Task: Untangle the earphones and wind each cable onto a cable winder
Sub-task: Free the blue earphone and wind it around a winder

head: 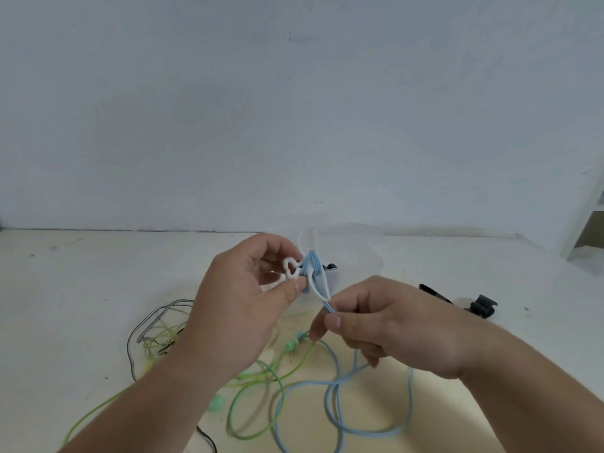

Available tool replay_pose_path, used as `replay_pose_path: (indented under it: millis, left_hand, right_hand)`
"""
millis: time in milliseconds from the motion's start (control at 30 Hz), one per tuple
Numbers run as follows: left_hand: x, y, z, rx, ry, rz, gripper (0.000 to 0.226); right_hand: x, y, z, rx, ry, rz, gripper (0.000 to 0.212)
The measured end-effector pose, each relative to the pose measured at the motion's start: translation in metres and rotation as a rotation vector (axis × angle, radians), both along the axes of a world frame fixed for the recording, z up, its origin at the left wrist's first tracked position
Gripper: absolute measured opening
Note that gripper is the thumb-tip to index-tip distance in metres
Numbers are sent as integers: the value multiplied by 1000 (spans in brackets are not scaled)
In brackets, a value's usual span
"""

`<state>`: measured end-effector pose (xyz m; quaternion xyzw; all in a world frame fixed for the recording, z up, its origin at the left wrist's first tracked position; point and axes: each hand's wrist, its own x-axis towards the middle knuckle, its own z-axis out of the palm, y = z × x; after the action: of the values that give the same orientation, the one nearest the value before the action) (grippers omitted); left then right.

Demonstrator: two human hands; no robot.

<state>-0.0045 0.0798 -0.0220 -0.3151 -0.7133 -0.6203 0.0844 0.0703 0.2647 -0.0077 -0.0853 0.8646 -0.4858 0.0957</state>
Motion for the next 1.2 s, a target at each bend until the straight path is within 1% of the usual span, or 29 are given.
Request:
replay_pose_path:
  millis: [67, 233, 333, 433, 500, 600, 667, 700, 767, 833, 933, 1000, 1033, 1100, 1200]
  left_hand:
    - [1, 1, 0, -29, 16, 24, 37]
    - [4, 2, -3, -88, 93, 55, 33]
    - [3, 0, -3, -87, 107, 59, 33]
    - [1, -1, -3, -128, 191, 121, 36]
    - [2, 1, -6, -178, 251, 144, 37]
    - [4, 4, -9, -267, 323, 147, 35]
    - [4, 4, -10, -303, 339, 115, 35]
    - [4, 4, -10, -326, 338, 89, 35]
    - [6, 5, -10, -375, 317, 30, 34]
    - [8, 5, -11, -390, 269, -16, 34]
    - [10, 6, -10, -348, 154, -88, 35]
    - [14, 6, -6, -270, 35, -170, 34]
    - [15, 6, -4, -230, -13, -209, 32]
    - [17, 7, -2, -165, -73, -276, 28]
    - [16, 9, -2, -41, -105, -301, 21]
  right_hand:
    - [1, 0, 1, 10, -5, 1, 25]
    - [3, -1, 1, 26, -11, -7, 22]
    - [4, 4, 4, -32, 0, -65, 21]
    - [6, 6, 9, -79, 13, -84, 21]
    - [7, 3, 9, -77, 23, -39, 22]
    - [7, -3, 9, 6, 93, -15, 28]
    - [6, -2, 9, 114, 200, -65, 34]
    - [6, 0, 10, 145, 260, -106, 32]
    - [5, 4, 12, 133, 355, -209, 26]
    - [5, 8, 13, 93, 412, -290, 25]
    - [0, 9, 10, 97, 467, -386, 26]
    - [-3, 10, 9, 96, 492, -472, 27]
    - [-4, 11, 9, 92, 486, -506, 27]
    - [-4, 13, 6, 80, 416, -535, 28]
    - [-8, 11, 1, 112, 236, -467, 42]
